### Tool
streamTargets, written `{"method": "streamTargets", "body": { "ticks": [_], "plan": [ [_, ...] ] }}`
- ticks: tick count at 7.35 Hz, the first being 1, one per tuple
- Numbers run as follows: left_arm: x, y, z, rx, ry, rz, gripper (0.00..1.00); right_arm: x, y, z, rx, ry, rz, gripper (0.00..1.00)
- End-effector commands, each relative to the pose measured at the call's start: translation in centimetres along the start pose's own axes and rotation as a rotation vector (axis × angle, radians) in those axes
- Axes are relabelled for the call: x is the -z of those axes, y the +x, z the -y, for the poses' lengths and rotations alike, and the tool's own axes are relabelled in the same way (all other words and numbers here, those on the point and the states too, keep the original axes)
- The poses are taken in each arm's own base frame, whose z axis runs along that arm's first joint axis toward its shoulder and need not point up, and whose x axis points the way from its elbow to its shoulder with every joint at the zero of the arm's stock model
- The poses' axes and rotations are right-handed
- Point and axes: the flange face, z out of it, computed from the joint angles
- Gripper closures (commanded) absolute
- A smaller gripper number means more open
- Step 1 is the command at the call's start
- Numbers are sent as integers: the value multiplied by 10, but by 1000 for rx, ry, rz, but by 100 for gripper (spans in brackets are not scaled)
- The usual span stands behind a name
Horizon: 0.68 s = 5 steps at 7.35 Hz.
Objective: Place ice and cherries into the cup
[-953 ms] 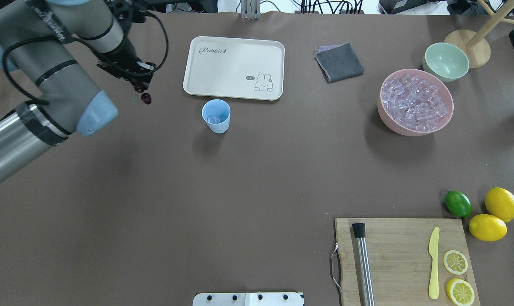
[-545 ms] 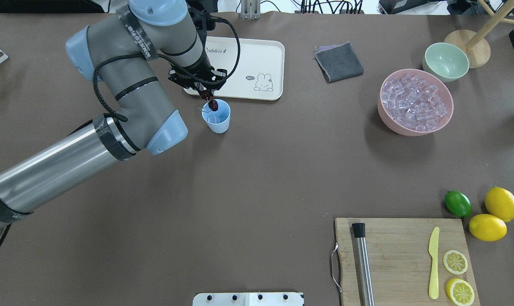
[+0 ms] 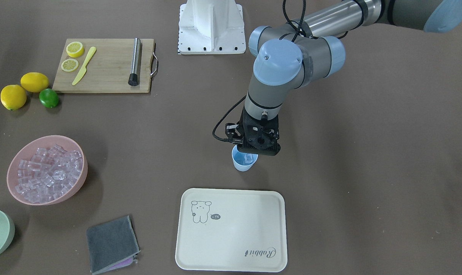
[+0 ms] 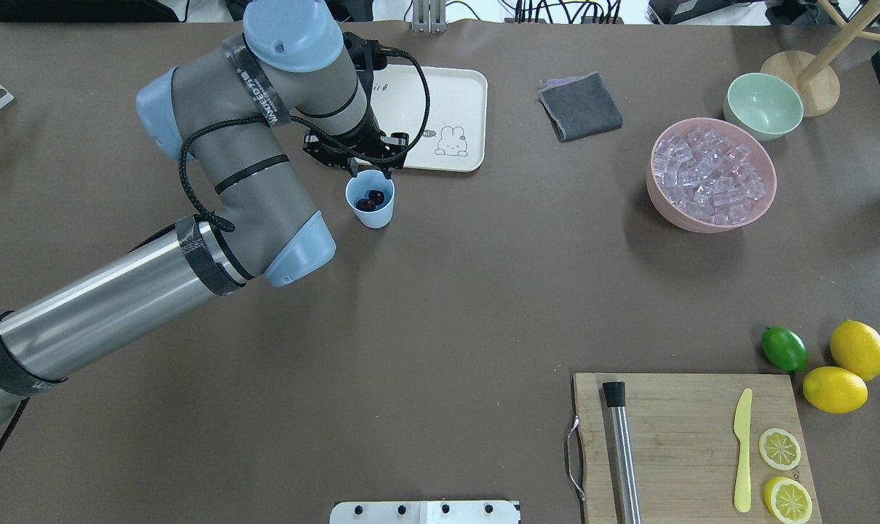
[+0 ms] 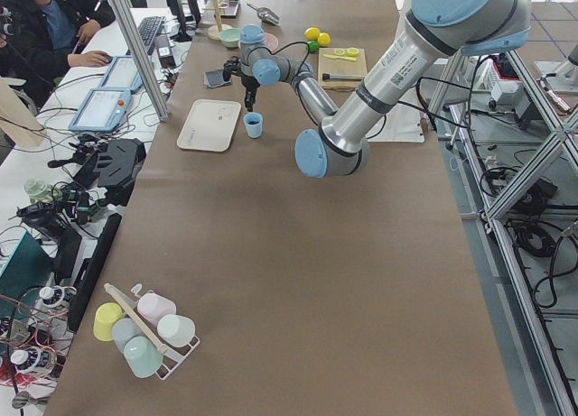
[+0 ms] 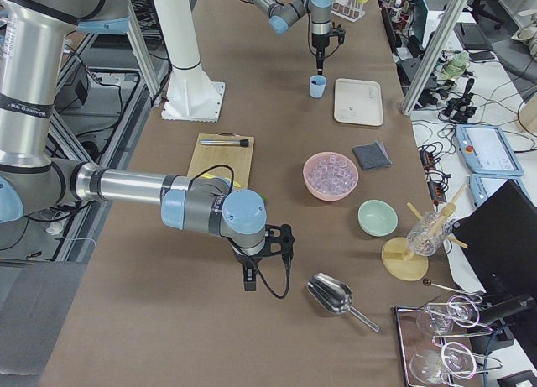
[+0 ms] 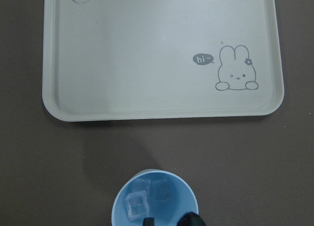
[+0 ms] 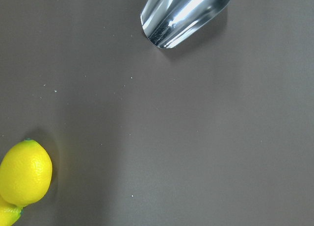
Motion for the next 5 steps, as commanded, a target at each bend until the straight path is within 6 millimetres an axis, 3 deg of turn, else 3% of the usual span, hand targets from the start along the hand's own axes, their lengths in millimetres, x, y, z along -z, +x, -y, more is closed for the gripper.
{"method": "streamTargets", "body": {
  "ticks": [1,2,3,4,5],
  "plan": [
    [6,-11,-6,-3,8,-7,2,1,1,-2,-3,2,0,1],
    [28,-45,-4,16,37,-8,2,1,1,-2,-3,2,0,1],
    [52,-107,-11,55,33,-17,2,1,1,-1,-2,3,0,1],
    [79,-159,1,78,27,-24,2,2,0,1,0,5,0,1],
    [95,-223,0,75,12,-1,2,2,0,1,0,5,0,1]
  ]
}}
